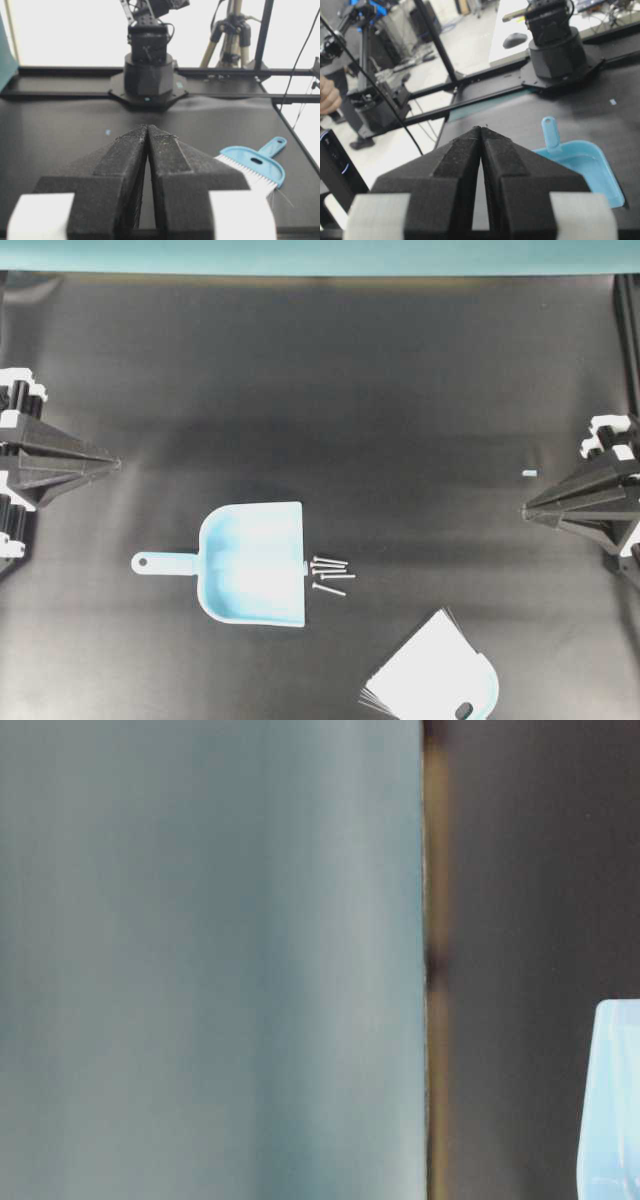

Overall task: Hold the dustpan with the left arm, while a human hand uses a hand brush to gather screws into the dustpan.
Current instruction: 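Move the left gripper to the light-blue dustpan handle and close on it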

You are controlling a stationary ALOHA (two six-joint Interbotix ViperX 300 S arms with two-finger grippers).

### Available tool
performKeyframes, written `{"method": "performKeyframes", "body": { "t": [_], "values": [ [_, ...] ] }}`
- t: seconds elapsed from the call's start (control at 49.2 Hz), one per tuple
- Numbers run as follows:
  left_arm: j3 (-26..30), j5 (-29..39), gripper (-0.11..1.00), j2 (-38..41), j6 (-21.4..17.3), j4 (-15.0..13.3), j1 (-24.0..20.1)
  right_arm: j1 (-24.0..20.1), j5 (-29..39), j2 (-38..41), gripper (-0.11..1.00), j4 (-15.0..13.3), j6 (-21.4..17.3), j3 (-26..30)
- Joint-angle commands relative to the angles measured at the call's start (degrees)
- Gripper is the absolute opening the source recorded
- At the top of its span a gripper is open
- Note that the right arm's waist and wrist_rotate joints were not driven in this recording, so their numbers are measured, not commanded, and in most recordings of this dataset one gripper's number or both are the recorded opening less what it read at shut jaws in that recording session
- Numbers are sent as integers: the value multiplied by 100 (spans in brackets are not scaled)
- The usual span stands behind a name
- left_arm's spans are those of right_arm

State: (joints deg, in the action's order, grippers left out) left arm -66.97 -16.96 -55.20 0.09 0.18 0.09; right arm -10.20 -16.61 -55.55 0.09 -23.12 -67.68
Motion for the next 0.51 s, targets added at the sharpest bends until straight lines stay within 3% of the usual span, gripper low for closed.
{"method": "performKeyframes", "body": {
  "t": [0.0, 0.081, 0.223, 0.487],
  "values": [
    [79, 316, 6, 167, -35, 237, 141, 0, -35, 35, 4, 9, 0, 70],
    [176, 993, 0, 396, 26, 237, 202, 0, 211, -44, 0, 9, 0, -35],
    [334, 1846, 0, 932, 53, 237, 352, 0, 1134, -246, 0, 9, 0, -220],
    [475, 2092, 0, 1969, 62, 237, 413, 0, 2593, -686, 0, 18, 0, -457]
  ]
}}
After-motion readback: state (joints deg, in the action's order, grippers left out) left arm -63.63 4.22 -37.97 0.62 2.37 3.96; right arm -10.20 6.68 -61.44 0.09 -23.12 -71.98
